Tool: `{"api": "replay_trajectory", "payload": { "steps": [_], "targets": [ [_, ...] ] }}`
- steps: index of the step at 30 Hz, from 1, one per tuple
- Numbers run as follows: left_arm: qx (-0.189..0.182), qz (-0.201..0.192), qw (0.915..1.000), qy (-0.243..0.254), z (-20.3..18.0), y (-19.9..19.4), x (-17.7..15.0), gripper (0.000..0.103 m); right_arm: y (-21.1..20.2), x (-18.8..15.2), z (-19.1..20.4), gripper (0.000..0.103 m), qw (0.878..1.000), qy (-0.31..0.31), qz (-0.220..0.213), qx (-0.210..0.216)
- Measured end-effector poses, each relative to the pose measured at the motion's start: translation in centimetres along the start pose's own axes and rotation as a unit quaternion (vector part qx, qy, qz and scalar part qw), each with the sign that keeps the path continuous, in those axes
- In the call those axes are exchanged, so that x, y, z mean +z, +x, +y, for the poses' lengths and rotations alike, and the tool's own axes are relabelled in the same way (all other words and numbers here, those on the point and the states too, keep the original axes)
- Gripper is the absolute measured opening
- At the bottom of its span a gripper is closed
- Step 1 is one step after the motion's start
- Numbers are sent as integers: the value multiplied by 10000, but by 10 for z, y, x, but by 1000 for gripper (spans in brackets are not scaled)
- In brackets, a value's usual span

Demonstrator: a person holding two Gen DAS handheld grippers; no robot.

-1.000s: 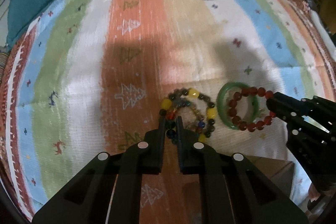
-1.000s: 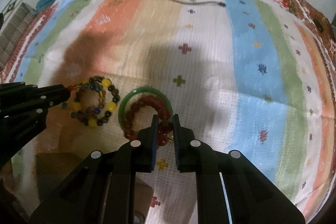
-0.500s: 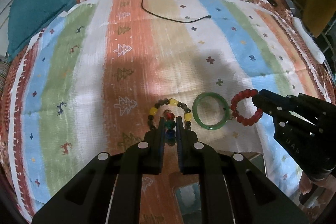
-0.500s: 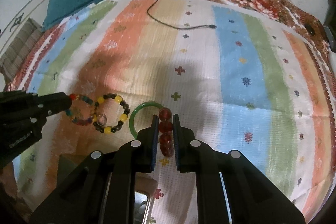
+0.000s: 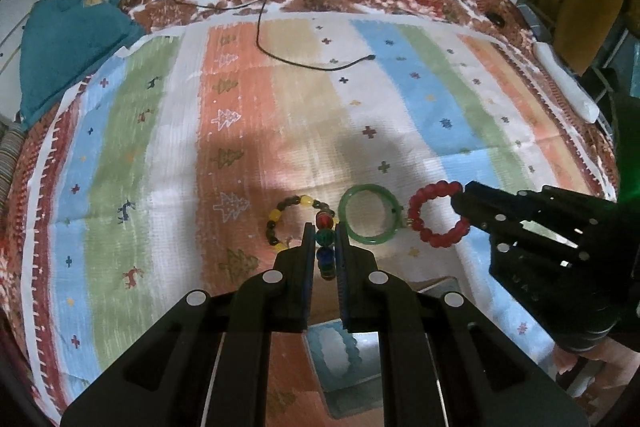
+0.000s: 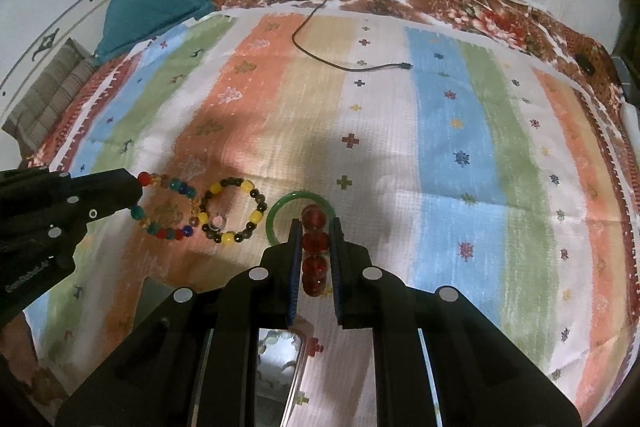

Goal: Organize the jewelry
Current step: 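Lift both held bracelets and carry them over the silver tin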

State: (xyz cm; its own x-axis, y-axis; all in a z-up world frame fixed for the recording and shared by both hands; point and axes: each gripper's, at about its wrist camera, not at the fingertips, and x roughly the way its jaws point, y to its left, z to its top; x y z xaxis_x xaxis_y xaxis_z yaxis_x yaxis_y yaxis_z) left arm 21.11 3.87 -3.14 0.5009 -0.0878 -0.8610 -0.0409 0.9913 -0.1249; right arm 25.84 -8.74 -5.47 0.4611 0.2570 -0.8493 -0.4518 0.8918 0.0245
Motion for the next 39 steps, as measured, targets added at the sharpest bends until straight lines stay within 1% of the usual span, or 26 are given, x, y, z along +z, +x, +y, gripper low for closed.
{"api": "replay_trajectory", "payload": {
  "steps": [15,24,39],
  "targets": [
    [-346,-332,9986,233,-24,-38,-21,9,-38,-15,13,14,9992,-107,-336,190],
    [-353,-430,9981,264,-29,-51,-34,9,-43,-26,19,14,9991,-198,-314,183],
    [-431,-530,9974,233,-29,-63,-47,9,-62,-44,29,14,9982,-258,-411,345]
  ]
}}
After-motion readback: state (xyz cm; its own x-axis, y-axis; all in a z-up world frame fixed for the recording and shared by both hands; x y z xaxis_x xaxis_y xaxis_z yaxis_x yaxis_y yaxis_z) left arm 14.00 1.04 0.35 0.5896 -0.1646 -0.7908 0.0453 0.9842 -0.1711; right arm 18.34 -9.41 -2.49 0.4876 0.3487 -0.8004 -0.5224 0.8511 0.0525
